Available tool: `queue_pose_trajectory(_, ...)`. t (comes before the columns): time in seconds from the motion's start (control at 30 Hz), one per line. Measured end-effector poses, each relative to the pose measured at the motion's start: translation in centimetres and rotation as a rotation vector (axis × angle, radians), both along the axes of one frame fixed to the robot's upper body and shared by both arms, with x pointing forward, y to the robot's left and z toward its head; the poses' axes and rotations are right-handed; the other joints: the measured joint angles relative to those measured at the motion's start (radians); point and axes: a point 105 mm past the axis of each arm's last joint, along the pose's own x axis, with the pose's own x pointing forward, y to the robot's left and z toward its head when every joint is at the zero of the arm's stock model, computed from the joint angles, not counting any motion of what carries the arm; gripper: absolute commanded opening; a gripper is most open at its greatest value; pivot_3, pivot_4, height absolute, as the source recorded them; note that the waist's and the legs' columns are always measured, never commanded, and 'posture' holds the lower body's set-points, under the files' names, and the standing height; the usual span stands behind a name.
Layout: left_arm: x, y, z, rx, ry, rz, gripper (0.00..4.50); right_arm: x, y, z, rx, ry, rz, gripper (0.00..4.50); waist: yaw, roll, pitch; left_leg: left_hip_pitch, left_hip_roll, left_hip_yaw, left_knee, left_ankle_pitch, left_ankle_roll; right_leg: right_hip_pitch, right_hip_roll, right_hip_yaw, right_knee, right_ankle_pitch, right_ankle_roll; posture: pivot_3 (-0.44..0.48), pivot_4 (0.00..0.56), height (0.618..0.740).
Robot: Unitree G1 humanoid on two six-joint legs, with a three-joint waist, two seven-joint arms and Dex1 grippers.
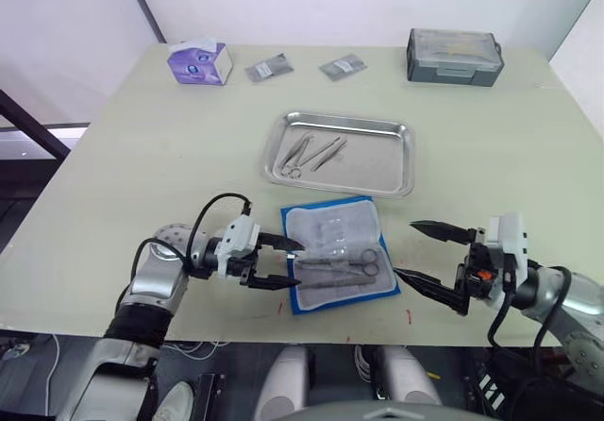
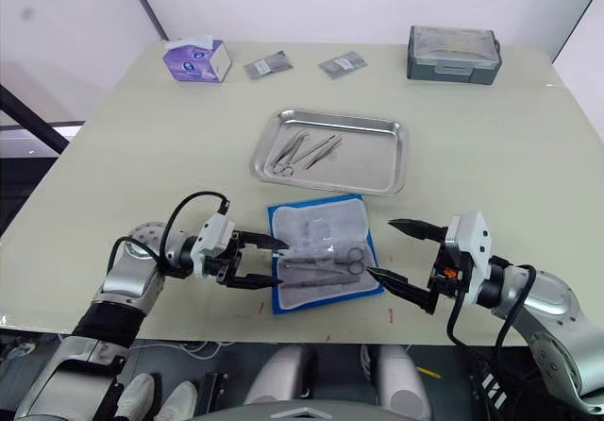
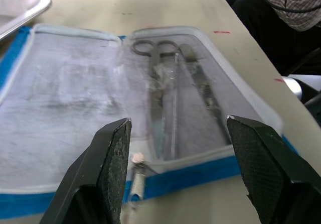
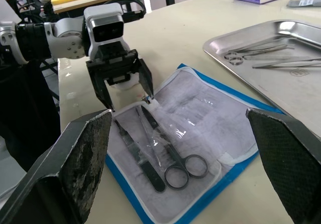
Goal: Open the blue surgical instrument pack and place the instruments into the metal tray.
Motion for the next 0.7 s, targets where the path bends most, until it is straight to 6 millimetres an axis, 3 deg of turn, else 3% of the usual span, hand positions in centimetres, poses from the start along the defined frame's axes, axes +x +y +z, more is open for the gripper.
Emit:
queue_pose_trajectory(0.27,0.7,-1.2,-0.3,-0.019,-0.014,-0.029,3.2,0.0,0.2,-0.1,-0.012,-0.02,0.001,4.5,0.007,0.004,-0.002,0.001,-0.001,0.0,0.001,0.0,0.0,0.002,0.0,0.0,0.0,0.0,0.0,0.0,0.15,0.738)
queue_pose_trajectory(0.7,0.6,-1.5,-1.6,0.069,-0.018,-0.066,3.2,0.0,0.7,-0.3,-0.032,-0.043,0.013,4.5,0.005,0.013,-0.008,0.006,-0.001,0.0,0.0,0.0,0.0,0.007,-0.001,0.0,-0.001,0.0,0.001,0.0,0.15,0.738)
